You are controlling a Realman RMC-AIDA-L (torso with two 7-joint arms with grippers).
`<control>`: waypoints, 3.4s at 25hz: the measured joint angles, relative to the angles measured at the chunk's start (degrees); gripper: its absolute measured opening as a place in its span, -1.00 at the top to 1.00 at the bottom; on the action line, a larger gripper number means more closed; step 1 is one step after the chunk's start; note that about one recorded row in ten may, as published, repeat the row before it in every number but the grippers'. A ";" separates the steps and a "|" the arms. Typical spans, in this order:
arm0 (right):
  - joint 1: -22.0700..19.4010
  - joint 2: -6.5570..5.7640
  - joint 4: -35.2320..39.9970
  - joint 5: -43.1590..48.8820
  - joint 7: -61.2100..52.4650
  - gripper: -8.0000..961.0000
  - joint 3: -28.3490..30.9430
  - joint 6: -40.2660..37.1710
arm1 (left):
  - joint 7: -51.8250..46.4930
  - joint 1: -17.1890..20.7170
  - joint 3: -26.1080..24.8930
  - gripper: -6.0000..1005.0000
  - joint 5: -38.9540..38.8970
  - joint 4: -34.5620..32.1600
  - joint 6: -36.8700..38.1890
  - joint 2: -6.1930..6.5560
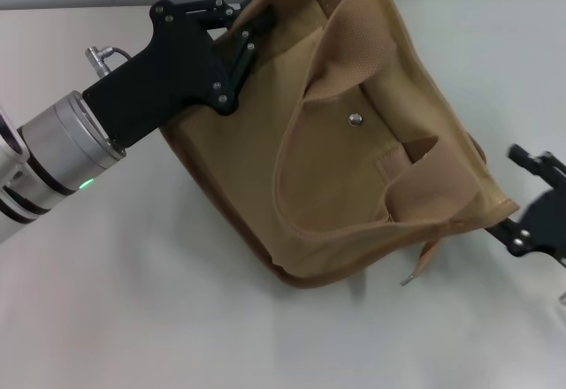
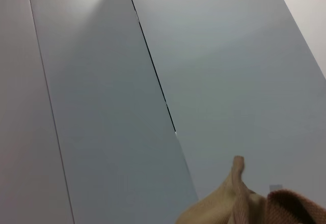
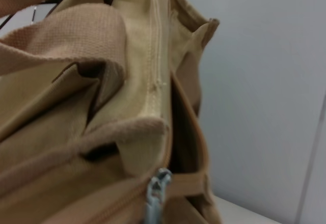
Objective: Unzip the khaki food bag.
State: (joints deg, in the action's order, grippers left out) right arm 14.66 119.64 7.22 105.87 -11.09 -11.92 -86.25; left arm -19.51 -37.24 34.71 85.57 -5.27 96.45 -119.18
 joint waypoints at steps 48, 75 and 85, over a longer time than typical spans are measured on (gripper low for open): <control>13.01 0.03 -5.93 -2.65 7.68 0.36 13.27 -4.41 | 7.34 13.72 9.46 0.52 0.06 7.94 0.01 0.00; 1.31 -0.54 16.62 19.86 -33.07 -0.57 -5.62 -27.12 | -21.82 16.29 18.14 -0.59 11.74 -11.82 12.63 0.89; 3.34 -0.38 16.67 22.03 -35.19 -0.57 -6.87 -24.14 | -21.43 15.87 19.04 -0.58 15.54 -11.91 8.97 0.63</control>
State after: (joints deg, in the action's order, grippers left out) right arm 18.00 119.26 23.88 127.90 -46.28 -18.79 -110.39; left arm -40.94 -21.37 53.75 101.11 -17.19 105.42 -118.55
